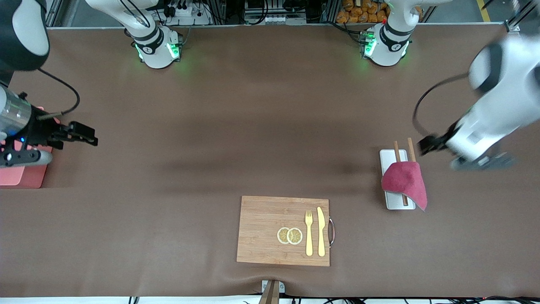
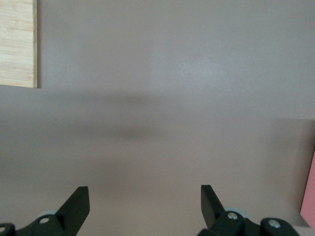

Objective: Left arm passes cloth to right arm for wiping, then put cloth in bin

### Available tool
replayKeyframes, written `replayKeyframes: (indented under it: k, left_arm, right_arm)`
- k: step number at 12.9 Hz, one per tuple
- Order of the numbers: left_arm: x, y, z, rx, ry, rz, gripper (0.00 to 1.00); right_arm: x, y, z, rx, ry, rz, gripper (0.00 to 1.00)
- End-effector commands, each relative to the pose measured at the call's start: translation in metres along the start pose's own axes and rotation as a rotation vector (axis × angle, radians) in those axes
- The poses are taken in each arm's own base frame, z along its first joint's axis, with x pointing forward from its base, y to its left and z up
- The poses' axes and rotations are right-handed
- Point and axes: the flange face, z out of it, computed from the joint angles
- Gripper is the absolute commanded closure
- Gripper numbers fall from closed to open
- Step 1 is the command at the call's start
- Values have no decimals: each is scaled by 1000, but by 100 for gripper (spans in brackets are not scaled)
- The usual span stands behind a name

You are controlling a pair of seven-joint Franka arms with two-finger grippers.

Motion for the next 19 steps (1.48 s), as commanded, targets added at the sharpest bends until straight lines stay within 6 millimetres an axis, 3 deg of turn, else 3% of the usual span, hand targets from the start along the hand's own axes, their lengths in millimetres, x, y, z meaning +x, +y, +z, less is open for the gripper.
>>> replayKeyframes:
  k: [1,4,8,9,11,15,19]
  left_arm:
    - [1,-1,-12,7,14,4,0]
    - [10,8,23,19,-12,24,0]
    - [23,15,72,110,-15,66,8]
    - [25,16,78,107,-13,60,10]
    - [28,19,90,102,-7,57,15]
    - [31,19,94,115,-8,63,42]
    - [31,13,103,140,-24,76,43]
  right_arm:
    - [25,0,13,15,-10,5,0]
    - [41,-3,35,67,-14,14,0]
    - [59,-17,93,75,-100,2,0]
    - [65,-24,111,109,-121,6,0]
    - [67,-34,126,194,-150,64,0]
    - [69,-36,125,263,-150,90,0]
    - [73,-12,116,269,-102,135,0]
